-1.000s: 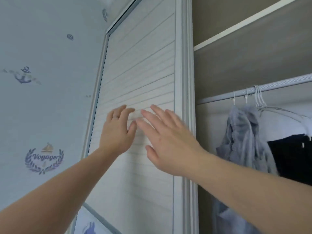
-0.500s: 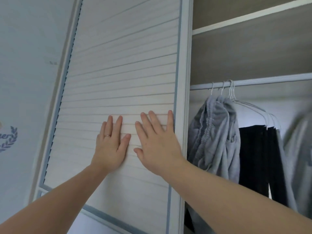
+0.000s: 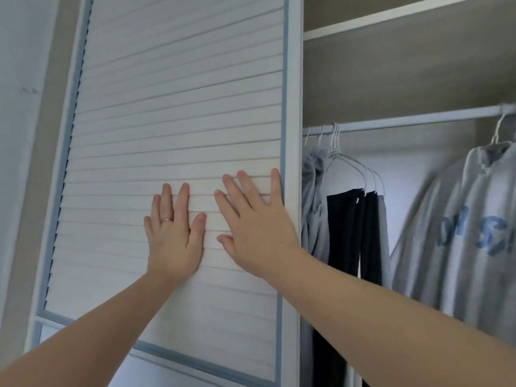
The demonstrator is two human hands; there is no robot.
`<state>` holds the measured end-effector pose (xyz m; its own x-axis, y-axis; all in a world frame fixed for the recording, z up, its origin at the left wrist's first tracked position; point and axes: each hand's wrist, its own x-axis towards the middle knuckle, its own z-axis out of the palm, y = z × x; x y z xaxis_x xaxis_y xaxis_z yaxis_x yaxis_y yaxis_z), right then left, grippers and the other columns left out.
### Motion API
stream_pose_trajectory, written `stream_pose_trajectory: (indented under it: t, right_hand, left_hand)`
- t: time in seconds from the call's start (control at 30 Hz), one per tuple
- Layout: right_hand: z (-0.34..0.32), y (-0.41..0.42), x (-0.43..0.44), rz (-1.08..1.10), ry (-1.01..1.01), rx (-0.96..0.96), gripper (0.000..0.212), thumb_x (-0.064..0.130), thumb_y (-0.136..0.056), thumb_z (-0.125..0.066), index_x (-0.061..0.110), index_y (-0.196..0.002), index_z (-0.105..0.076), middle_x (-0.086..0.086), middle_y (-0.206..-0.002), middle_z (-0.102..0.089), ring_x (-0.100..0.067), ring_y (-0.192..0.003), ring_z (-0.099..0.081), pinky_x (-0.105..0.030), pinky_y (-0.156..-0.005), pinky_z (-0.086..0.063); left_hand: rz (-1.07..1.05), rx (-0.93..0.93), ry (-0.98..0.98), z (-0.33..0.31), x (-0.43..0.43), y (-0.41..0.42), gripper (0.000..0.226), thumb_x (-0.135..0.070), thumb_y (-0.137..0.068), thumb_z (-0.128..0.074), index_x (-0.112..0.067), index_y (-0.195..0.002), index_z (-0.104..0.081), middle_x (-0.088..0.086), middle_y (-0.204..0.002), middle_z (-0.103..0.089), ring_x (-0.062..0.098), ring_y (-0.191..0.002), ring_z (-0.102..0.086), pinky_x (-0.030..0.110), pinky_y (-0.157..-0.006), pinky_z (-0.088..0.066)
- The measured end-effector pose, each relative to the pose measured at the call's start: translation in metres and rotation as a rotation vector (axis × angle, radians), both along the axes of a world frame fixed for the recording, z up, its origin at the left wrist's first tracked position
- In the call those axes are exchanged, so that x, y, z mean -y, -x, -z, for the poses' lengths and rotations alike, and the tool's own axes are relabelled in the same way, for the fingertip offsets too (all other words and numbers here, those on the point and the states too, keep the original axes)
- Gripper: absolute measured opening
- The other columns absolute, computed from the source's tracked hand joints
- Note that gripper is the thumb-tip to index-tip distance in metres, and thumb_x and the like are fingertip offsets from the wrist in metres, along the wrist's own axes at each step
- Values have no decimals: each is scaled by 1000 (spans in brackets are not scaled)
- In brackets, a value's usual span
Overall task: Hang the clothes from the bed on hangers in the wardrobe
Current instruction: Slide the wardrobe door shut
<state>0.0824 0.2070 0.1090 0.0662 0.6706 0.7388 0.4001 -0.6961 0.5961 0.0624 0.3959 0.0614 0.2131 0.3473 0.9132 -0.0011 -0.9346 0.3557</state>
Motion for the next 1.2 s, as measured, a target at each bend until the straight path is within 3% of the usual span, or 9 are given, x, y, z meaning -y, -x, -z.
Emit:
stream_pose_trajectory:
  t: [0.27, 0.63, 0.8, 1.2]
  right_hand:
    - [0, -8, 71, 27, -22, 5, 72, 57, -98, -24, 18, -157, -9, -6, -164, 3, -29, -150, 8, -71, -108, 8]
    - [3, -19, 176, 50, -52, -6, 69, 56, -96, -34, 20, -154, -25, -5, -163, -14, -29, -150, -10, -70, -110, -5]
    - [3, -23, 229, 130, -47, 0, 70, 58, -98, -26, 21, -156, -18, -5, -164, -8, -29, -150, -6, -70, -109, -7]
    - [6, -35, 354, 200, -76, 7, 67, 58, -98, -31, 22, -155, -23, -4, -163, -14, -29, -150, -12, -70, -109, -12]
  left_hand:
    - [19, 40, -64, 6, 64, -9, 67, -60, -96, -20, -36, -158, -11, 0, -168, -1, 24, -154, 2, 54, -121, -8]
    - [65, 33, -99, 9, 169, -19, 68, -60, -94, -24, -38, -157, -13, -1, -168, -1, 20, -154, 6, 52, -123, -3]
    - [39, -1, -211, 14, 213, -24, 70, -61, -94, -28, -37, -159, -13, 0, -168, -2, 23, -155, 4, 55, -122, -5]
    - [6, 5, -317, 19, 333, -42, 69, -56, -95, -32, -31, -159, -20, 1, -168, -2, 29, -155, 1, 61, -120, -8]
